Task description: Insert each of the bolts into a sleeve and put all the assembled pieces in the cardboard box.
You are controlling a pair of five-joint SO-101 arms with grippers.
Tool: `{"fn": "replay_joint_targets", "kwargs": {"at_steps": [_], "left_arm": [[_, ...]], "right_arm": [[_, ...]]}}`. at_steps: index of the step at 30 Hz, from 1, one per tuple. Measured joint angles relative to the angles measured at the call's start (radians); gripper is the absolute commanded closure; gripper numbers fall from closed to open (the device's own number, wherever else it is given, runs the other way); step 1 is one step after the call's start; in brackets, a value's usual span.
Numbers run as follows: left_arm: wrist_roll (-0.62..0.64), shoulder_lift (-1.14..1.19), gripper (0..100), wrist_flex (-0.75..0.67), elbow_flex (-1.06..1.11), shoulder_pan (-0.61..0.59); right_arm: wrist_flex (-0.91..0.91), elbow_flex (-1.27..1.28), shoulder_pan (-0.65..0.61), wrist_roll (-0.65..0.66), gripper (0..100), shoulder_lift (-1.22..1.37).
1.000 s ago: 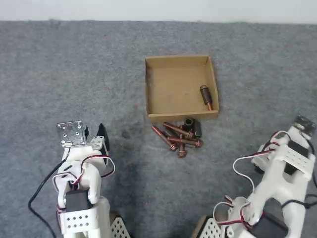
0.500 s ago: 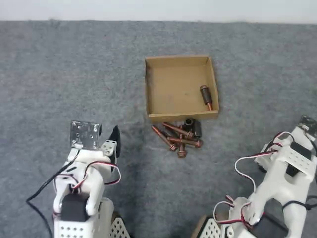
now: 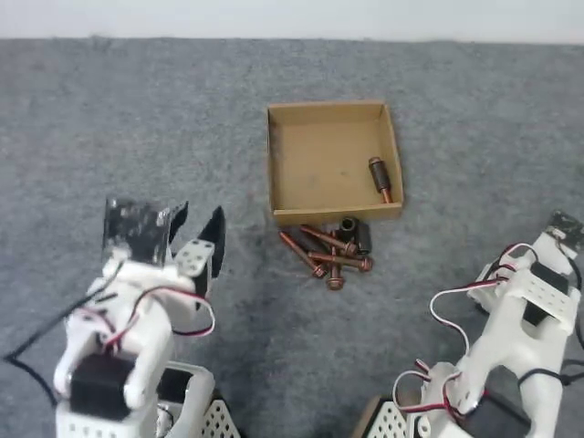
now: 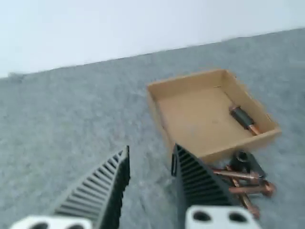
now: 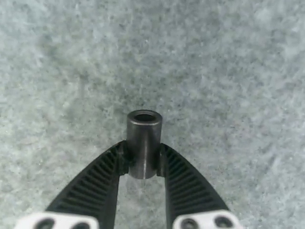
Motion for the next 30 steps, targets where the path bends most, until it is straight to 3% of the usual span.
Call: {"fn": "replay_joint_targets", "kwargs": {"at_steps": [13, 23, 30], "left_arm": [[-0.009, 0.654, 86, 0.109, -0.315, 0.307], [-0.405, 1.049, 86, 0.141, -0.367, 0.476], [-0.514, 1.126, 86, 0.008, -0.368, 0.528]], "right_arm": [[-0.003, 0.000, 0.000, 0.000, 99.1, 0.000], [-0.003, 0.000, 0.000, 0.000, 99.1, 0.000], [-0.003, 0.000, 0.000, 0.000, 99.1, 0.000]]}}
